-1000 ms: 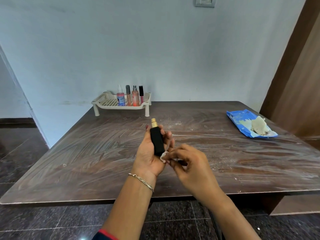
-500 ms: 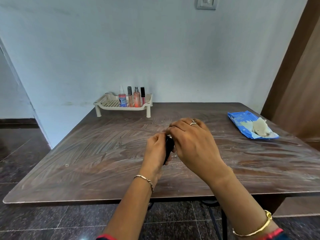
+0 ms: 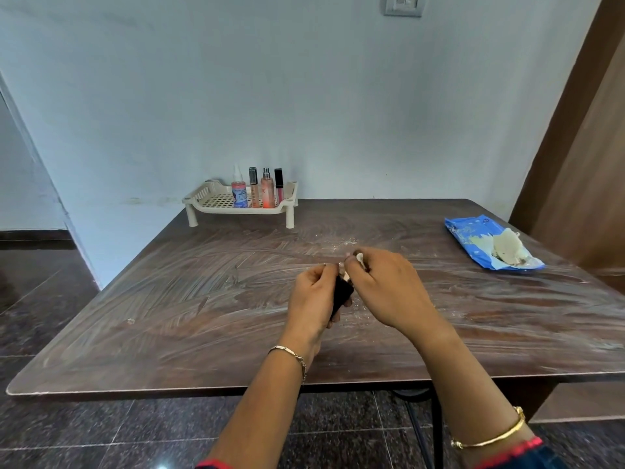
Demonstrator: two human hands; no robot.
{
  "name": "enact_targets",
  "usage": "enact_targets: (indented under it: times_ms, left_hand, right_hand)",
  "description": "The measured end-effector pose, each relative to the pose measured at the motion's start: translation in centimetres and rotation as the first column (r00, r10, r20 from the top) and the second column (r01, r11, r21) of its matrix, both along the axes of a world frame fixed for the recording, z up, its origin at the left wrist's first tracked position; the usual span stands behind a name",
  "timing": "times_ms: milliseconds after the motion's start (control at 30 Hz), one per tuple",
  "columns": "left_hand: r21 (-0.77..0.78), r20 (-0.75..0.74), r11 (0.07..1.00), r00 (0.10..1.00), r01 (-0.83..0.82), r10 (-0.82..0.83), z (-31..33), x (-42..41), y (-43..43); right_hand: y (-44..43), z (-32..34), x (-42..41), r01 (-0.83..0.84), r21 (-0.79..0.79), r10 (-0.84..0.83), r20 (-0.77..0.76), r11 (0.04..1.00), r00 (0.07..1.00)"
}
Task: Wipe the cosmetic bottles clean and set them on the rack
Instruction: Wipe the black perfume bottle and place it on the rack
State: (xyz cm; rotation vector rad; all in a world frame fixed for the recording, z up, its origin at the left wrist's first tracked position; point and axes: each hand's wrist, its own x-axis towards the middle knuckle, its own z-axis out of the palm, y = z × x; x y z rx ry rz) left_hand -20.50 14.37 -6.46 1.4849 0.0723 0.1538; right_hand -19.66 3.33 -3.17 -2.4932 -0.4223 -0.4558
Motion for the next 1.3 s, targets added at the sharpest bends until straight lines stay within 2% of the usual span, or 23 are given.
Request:
enact_targets:
  times_ms: [67,133,200,267,400,467,533,667,700,767,800,867,933,967,1033,1133,1233,1300]
  left_hand:
    - [-0.054,0.003,0.998,0.999,-0.040,0.041,-0.1,0.3,0.0]
    - [-0.154,-0.009,0.985,0.996,-0.084,0.083,-0.1,0.6,0.1]
    - [-0.239,-0.031,0.965,0.994,-0.107,0.103,-0.1,0.9,0.3]
    - [-0.297,-0.043,0.950,0.996,-0.093,0.084,-0.3,1.0,0.3]
    - [-0.391,-0.057,0.918,0.997,-0.068,0.049,-0.5,1.3,0.4]
    - [-0.434,-0.069,0.897,0.996,-0.084,0.059,-0.3,1.4,0.5]
    - [-0.462,-0.076,0.881,0.994,-0.101,0.074,-0.1,1.4,0.7]
    - [-0.505,-0.083,0.855,0.993,-0.117,0.086,0.2,1.6,2.0]
    - [-0.510,-0.076,0.853,0.993,-0.113,0.086,0.3,1.7,2.4]
    - [-0.516,-0.041,0.853,0.997,-0.076,0.064,0.8,1.8,3.3]
    - [-0.515,-0.019,0.856,0.999,-0.049,0.046,1.0,1.9,3.7]
    - [-0.479,0.028,0.878,0.999,-0.008,0.024,1.7,2.0,4.7]
    - [-0.392,0.060,0.920,0.998,0.000,0.026,2.3,2.2,5.8]
    - [-0.340,0.063,0.940,0.998,-0.008,0.031,2.4,2.4,6.5]
    - [-0.219,0.049,0.975,0.997,-0.046,0.058,2.7,2.8,8.1]
    - [-0.043,0.037,0.991,0.991,-0.127,0.129,3.3,3.7,10.5]
    - [0.013,0.044,0.984,0.983,-0.179,0.178,4.4,5.3,13.0]
    - [0.018,0.065,0.980,0.978,-0.200,0.199,5.3,6.8,14.9]
  right_hand:
    - [0.1,-0.2,-0.2,-0.053,0.240,0.078,-0.098,0.969,0.992]
    - [0.3,-0.4,-0.4,-0.065,0.502,0.175,-0.174,0.862,0.969]
    - [0.7,-1.1,-0.4,-0.059,0.634,0.245,-0.210,0.771,0.947]
    - [1.2,-2.3,-0.4,-0.076,0.604,0.213,-0.158,0.793,0.964]
    - [2.4,-3.7,-1.6,0.011,0.274,-0.040,0.099,0.962,0.994]
    - [2.6,-4.1,-2.2,-0.013,0.140,-0.022,0.246,0.990,0.969]
    - [2.4,-4.5,-2.3,-0.050,0.066,0.026,0.317,0.997,0.948]
    - [1.7,-4.4,-1.9,-0.131,-0.009,0.129,0.235,0.991,0.963]
    - [1.6,-4.3,-1.7,-0.135,0.023,0.129,0.190,0.991,0.973]
    - [1.6,-3.8,-1.1,-0.118,0.231,0.100,0.090,0.966,0.991]
    - [1.8,-3.5,-0.7,-0.100,0.370,0.100,0.019,0.924,0.995]
    - [2.6,-2.6,0.3,-0.088,0.621,0.193,-0.103,0.779,0.976]
    - [3.7,-1.8,1.4,-0.057,0.764,0.293,-0.176,0.642,0.940]
    - [4.2,-1.5,2.0,-0.042,0.789,0.318,-0.198,0.613,0.927]
    - [5.4,-0.9,3.1,-0.046,0.783,0.355,-0.228,0.620,0.907]
    - [7.1,-0.2,5.2,-0.025,0.815,0.450,-0.294,0.580,0.843]
    - [8.8,0.2,7.9,0.113,0.856,0.484,-0.388,0.504,0.784]
    - [9.8,0.0,9.7,0.165,0.842,0.468,-0.436,0.513,0.769]
